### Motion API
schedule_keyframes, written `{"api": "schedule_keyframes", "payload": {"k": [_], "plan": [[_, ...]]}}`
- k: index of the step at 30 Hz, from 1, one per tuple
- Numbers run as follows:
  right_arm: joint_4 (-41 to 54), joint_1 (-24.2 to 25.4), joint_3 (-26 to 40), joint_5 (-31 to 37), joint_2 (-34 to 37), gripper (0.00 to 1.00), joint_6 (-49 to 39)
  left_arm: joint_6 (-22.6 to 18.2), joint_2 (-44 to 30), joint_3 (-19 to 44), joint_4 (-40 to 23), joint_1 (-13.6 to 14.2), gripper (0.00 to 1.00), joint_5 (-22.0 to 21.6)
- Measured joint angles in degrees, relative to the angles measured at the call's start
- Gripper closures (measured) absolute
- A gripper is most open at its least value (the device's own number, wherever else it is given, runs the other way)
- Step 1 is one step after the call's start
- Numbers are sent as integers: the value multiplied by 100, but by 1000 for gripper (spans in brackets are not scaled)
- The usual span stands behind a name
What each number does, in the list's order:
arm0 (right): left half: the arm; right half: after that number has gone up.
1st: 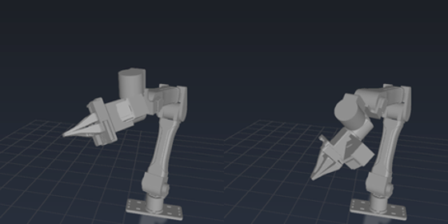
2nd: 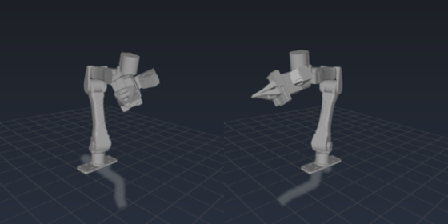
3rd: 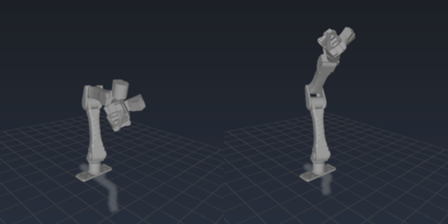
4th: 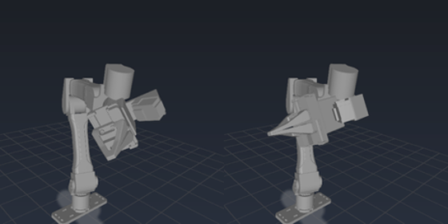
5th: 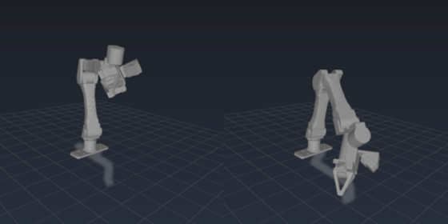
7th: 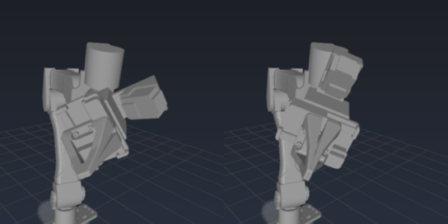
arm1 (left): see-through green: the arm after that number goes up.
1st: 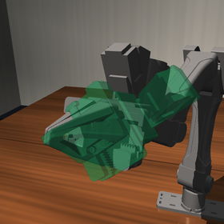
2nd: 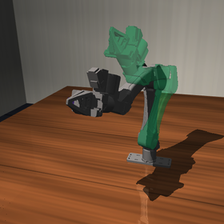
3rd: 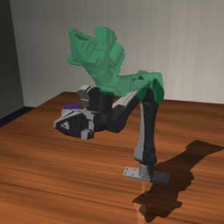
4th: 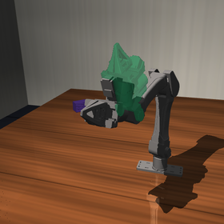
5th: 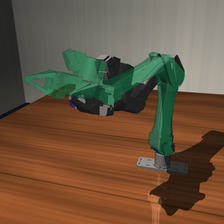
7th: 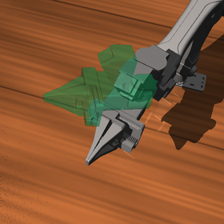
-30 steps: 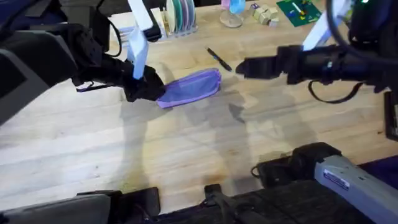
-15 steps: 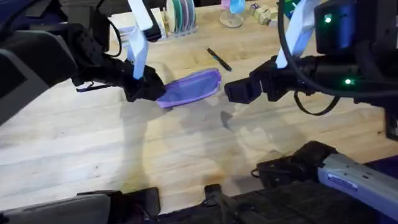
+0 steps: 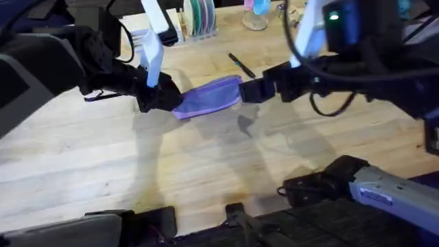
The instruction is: Unzip the bag, pick up the pens from the table one at a time and place them inside, then zip the bag closed.
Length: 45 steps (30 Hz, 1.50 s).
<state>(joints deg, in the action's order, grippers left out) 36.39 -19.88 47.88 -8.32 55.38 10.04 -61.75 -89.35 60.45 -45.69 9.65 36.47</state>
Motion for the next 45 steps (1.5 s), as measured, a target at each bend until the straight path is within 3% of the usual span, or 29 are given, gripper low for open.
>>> {"api": "schedule_keyframes", "payload": {"k": [11,24,28,39,42,43,44,45], "plan": [[-772,0,0,2,1300,4,25,-1,1,0,-4,0,959,0],[-1238,0,0,17,2040,32,27,1,1,0,-4,0,959,0],[-1340,0,0,17,2187,158,26,1,-1,0,-4,0,959,0],[-1599,-26,0,-7,2273,640,47,0,0,0,2,0,959,0],[-1602,-26,0,-5,2273,717,46,0,0,0,2,0,959,0],[-1601,-26,0,-2,2273,765,47,0,-1,0,2,0,959,0],[-1601,-24,0,25,2275,909,47,-1,-1,0,0,0,959,0],[-1601,-20,0,42,2273,949,47,-1,1,0,0,0,959,0]]}}
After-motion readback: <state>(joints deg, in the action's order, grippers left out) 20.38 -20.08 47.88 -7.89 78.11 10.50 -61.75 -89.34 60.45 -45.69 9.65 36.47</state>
